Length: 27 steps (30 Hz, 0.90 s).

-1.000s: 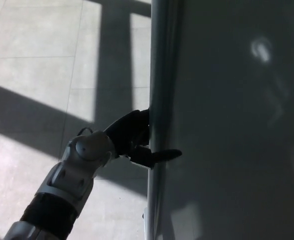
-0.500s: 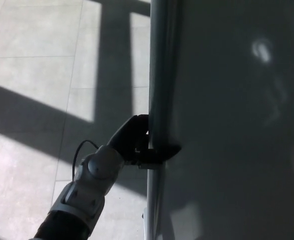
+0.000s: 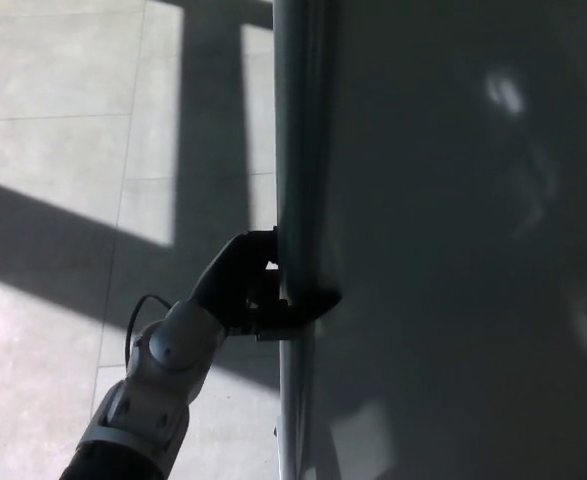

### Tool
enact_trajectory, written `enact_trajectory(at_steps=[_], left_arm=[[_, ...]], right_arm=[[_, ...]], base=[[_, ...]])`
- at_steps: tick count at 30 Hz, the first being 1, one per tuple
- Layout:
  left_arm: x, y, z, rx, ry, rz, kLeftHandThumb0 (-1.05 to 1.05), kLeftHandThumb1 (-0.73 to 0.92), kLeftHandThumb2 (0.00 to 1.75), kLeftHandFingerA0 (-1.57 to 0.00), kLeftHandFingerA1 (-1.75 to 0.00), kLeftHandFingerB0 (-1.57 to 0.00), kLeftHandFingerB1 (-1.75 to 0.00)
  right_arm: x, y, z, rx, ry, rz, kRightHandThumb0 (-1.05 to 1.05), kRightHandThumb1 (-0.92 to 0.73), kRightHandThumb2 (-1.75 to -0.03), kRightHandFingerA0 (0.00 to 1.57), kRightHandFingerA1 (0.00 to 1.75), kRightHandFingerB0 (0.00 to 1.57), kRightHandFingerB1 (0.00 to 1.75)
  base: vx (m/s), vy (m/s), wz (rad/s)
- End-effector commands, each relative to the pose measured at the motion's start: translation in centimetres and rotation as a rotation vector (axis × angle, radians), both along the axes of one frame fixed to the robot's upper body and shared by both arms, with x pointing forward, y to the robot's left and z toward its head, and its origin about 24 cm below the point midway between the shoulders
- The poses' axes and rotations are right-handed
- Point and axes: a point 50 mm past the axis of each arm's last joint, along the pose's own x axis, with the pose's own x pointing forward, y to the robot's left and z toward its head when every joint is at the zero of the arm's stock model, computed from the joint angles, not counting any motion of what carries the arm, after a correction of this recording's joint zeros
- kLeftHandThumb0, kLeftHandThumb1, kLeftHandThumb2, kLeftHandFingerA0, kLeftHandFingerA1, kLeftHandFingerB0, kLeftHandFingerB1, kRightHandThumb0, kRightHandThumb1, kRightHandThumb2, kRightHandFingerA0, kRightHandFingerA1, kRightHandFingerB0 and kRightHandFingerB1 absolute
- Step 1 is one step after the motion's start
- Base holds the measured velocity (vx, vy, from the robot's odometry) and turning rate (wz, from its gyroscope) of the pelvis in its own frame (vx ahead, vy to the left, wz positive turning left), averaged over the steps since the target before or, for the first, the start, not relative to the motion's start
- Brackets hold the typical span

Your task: A white board is being place on the right hand side and parallel to the robot and the robot uses its left hand to grab on the leftside of the whiteboard and drag the whiteboard from the right hand side to the left hand side

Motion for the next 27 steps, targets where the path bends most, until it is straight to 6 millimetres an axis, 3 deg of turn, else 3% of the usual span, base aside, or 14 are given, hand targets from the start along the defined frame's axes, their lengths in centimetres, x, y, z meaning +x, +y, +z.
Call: enact_trajectory(at_steps=[1,5,6,7,9,10,11,12,13,20,21,22,23,27], left_arm=[[0.2,4.2,0.9,-0.027,-0.015,0.080,-0.16,0.71,0.62,-1.00,-0.70,-0.84,-0.51],[0.1,5.8,1.0,-0.042,-0.013,0.108,-0.15,0.70,0.61,-1.02,-0.80,-0.84,-0.52],[0.0,6.4,1.1,-0.042,-0.028,0.111,-0.12,0.71,0.61,-1.03,-0.81,-0.84,-0.53],[0.0,6.9,1.1,-0.035,-0.027,0.121,-0.11,0.72,0.61,-1.00,-0.79,-0.83,-0.54],[0.0,7.9,1.2,-0.024,-0.022,0.140,-0.11,0.72,0.61,-0.98,-0.79,-0.82,-0.54],[-0.1,8.6,1.3,-0.024,-0.025,0.147,-0.12,0.72,0.61,-0.98,-0.79,-0.80,-0.55],[-0.1,8.9,1.3,-0.024,-0.024,0.152,-0.13,0.72,0.61,-0.98,-0.79,-0.79,-0.55],[-0.1,9.1,1.3,-0.024,-0.023,0.154,-0.13,0.72,0.61,-0.98,-0.79,-0.79,-0.55],[-0.2,10.1,1.3,-0.025,-0.017,0.170,-0.13,0.73,0.62,-1.02,-0.78,-0.79,-0.54],[-1.0,13.4,1.1,-0.030,0.021,0.237,-0.14,0.71,0.61,-1.03,-0.80,-0.83,-0.54],[-1.1,13.9,1.1,-0.047,0.031,0.245,-0.14,0.70,0.61,-1.01,-0.78,-0.80,-0.55],[-1.1,14.3,1.1,-0.068,0.043,0.254,-0.14,0.70,0.61,-1.01,-0.78,-0.80,-0.55],[-1.2,14.7,1.1,-0.065,0.044,0.260,-0.15,0.69,0.61,-1.00,-0.78,-0.80,-0.55],[-1.5,16.3,1.6,-0.001,0.009,0.264,-0.15,0.70,0.61,-0.98,-0.76,-0.80,-0.55]], right_arm=[[0.2,-0.5,0.4,-0.024,-0.005,0.013,-0.85,-0.79,-0.64,0.67,0.67,0.34,0.45],[0.2,-0.5,0.4,-0.054,0.000,0.028,-0.85,-0.80,-0.64,0.68,0.68,0.34,0.46],[0.2,-0.5,0.4,-0.051,-0.001,0.027,-0.82,-0.60,-1.04,0.64,0.74,0.32,0.56],[0.3,-0.5,0.4,-0.052,0.002,0.027,-0.88,-0.78,-0.64,0.67,0.68,0.37,0.45],[0.4,-0.4,0.3,-0.053,0.004,0.029,-0.86,-0.79,-0.63,0.67,0.68,0.37,0.45],[0.5,-0.4,0.4,-0.054,0.003,0.032,-0.82,-0.59,-1.03,0.65,0.73,0.33,0.56],[0.5,-0.4,0.4,-0.052,0.002,0.032,-0.90,-0.60,-0.86,0.66,0.73,0.34,0.52],[0.5,-0.4,0.4,-0.052,0.001,0.032,-0.90,-0.60,-0.86,0.66,0.73,0.34,0.52],[0.5,-0.4,0.4,-0.059,-0.001,0.037,-0.87,-0.79,-0.64,0.68,0.69,0.38,0.47],[0.4,-0.3,0.3,-0.068,0.002,0.038,-0.86,-0.79,-0.64,0.70,0.69,0.39,0.47],[0.4,-0.3,0.3,-0.065,0.004,0.036,-0.81,-0.59,-1.04,0.66,0.74,0.35,0.57],[0.4,-0.3,0.2,-0.062,0.006,0.033,-0.81,-0.59,-1.04,0.66,0.74,0.35,0.57],[0.3,-0.2,0.2,-0.067,0.009,0.036,-0.84,-0.79,-0.64,0.70,0.69,0.39,0.47],[0.4,-0.1,0.1,-0.063,0.009,0.034,-0.86,-0.80,-0.64,0.70,0.69,0.39,0.48]], base=[[0.00,0.000,0.00],[0.00,0.000,0.00],[0.00,0.000,0.00],[0.00,0.000,0.00],[0.00,0.000,0.00],[0.00,0.000,0.00],[0.00,0.000,0.00],[0.00,0.000,0.00],[0.00,0.000,0.00],[0.00,0.000,0.00],[0.00,0.000,0.00],[0.00,0.000,0.00],[0.00,0.000,0.00],[0.00,0.000,0.00]])
